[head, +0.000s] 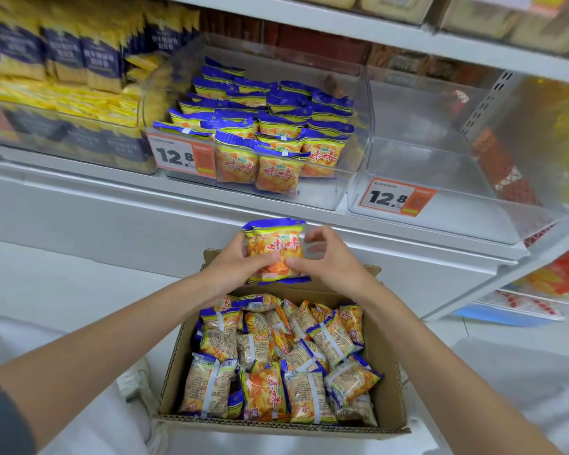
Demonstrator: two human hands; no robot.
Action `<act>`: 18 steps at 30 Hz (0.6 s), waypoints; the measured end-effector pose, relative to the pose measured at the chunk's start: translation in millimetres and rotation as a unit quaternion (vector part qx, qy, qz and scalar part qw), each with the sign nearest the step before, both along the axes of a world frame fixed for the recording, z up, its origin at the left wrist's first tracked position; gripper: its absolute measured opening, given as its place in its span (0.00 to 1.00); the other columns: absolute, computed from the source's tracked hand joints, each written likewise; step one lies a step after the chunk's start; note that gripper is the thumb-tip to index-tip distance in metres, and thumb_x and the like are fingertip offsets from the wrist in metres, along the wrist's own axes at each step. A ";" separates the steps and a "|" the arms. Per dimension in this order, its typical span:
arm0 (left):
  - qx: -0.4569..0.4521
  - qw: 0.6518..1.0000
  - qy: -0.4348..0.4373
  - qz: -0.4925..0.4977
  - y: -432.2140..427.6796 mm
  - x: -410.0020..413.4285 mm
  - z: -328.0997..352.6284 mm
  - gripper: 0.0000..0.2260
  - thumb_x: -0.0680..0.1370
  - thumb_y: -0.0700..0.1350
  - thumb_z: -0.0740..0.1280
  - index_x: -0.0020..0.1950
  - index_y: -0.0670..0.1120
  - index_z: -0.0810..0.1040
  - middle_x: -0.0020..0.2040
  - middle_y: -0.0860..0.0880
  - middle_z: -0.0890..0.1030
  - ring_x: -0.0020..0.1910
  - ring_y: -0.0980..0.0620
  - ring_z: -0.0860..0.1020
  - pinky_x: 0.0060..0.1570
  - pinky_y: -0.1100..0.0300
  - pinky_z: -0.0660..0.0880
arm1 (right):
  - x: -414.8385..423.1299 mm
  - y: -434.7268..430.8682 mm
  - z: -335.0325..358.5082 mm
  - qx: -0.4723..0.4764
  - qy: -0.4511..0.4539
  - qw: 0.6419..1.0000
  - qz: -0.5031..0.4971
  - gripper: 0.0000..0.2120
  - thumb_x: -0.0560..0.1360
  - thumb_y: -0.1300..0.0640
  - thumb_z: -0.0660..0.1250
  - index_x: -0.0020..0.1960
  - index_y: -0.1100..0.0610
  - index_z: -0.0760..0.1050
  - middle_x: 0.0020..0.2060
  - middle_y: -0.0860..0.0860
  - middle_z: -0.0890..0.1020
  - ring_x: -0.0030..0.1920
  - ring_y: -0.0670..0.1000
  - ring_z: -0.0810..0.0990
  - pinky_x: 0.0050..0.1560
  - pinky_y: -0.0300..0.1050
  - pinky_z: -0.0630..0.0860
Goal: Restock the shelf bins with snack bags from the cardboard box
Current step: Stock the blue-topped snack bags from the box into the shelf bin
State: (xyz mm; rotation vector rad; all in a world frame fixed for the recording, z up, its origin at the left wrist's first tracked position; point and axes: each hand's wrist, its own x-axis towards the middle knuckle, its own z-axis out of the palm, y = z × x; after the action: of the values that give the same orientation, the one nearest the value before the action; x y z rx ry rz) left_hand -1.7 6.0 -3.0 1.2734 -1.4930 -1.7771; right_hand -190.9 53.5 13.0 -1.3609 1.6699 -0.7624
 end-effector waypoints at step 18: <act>-0.379 0.903 -0.182 -0.086 -105.9 -16.2 129.7 0.29 0.75 0.50 0.73 0.73 0.58 0.66 0.65 0.52 0.76 0.64 0.54 0.73 0.57 0.59 0.69 | -65.9 -65.0 199.9 -0.160 0.315 0.935 0.042 0.33 0.61 0.55 0.82 0.59 0.53 0.68 0.54 0.53 0.78 0.48 0.52 0.78 0.46 0.44 0.75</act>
State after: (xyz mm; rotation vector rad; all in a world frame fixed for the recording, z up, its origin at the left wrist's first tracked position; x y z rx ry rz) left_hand -18.0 -99.9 126.6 1.0929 -2.2566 -0.8655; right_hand -256.7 -11.5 213.0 -2.0527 2.0056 -0.5949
